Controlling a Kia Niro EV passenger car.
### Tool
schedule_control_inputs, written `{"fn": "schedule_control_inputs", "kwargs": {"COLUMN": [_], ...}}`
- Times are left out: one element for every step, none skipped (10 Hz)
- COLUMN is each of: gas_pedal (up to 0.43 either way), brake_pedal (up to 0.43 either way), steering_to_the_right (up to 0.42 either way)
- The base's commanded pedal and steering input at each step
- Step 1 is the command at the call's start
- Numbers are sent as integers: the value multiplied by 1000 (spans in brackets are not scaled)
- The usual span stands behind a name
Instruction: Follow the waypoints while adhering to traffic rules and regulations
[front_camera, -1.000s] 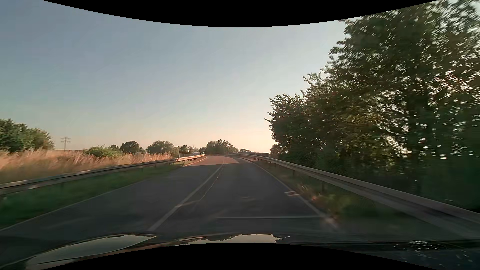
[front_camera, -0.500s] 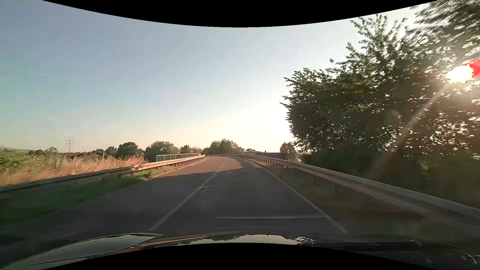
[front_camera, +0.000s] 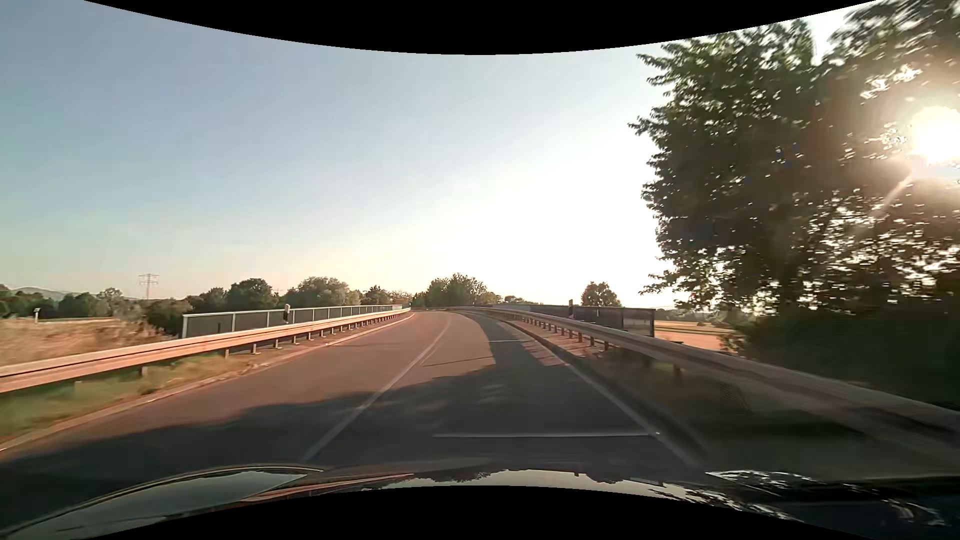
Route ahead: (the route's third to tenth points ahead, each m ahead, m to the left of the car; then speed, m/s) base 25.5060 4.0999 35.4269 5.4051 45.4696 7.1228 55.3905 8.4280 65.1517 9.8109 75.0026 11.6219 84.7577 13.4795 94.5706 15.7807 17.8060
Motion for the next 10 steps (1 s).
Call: {"fn": "schedule_control_inputs", "kwargs": {"gas_pedal": [169, 169, 169, 169, 157, 157, 157, 157, 157, 150], "brake_pedal": [0, 0, 0, 0, 0, 0, 0, 0, 0, 0], "steering_to_the_right": [-15, -15, -14, -15, -15, -15, -14, -15, -15, -14]}}
